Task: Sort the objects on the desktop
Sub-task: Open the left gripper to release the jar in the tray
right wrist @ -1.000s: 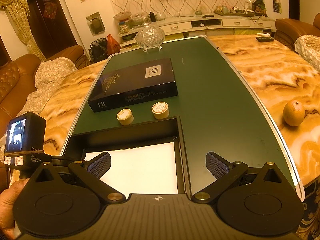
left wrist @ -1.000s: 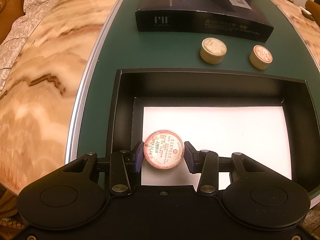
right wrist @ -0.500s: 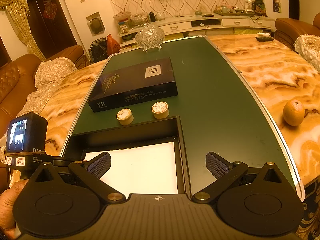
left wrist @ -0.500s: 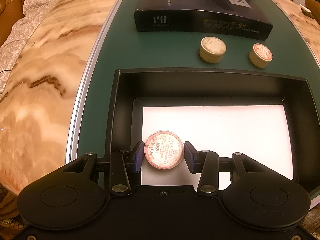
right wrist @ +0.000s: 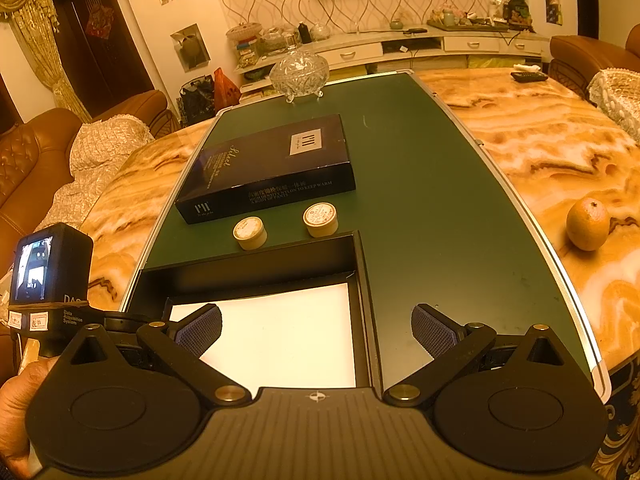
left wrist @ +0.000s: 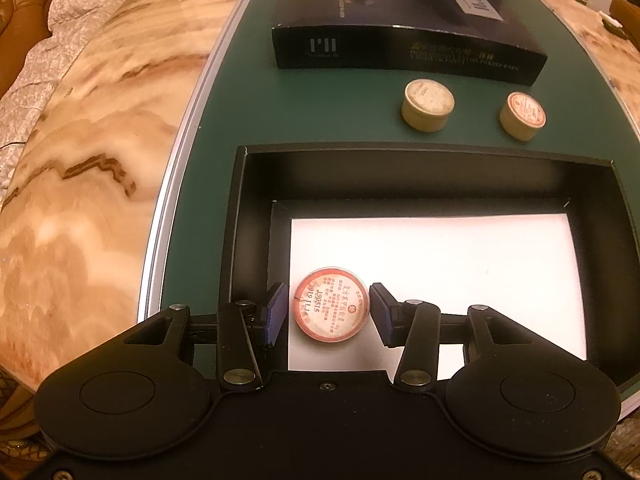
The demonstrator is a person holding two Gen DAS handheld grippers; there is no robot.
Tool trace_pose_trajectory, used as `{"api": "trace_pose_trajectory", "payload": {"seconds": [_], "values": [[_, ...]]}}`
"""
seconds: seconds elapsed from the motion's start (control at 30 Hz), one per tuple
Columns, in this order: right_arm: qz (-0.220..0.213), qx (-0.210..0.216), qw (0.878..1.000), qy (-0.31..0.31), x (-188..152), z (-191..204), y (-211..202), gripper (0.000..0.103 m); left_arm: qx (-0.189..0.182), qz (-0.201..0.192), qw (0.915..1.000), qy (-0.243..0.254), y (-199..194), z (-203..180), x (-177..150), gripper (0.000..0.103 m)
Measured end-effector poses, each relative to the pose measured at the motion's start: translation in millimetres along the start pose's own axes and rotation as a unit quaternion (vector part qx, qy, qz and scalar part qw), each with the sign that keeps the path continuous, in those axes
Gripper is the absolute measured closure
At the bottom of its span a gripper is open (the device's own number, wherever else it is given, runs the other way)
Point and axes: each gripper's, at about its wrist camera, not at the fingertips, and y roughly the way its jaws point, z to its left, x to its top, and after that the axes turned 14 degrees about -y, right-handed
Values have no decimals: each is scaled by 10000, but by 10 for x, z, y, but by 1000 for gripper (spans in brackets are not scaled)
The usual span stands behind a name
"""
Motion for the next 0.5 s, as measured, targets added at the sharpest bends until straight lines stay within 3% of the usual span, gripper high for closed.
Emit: {"api": "trace_pose_trajectory", "payload": {"seconds": [0.5], "values": [[4,-26,10000,-30,39,15,36,0,-398,-278,9987,-181,-334,181,81,50]]}}
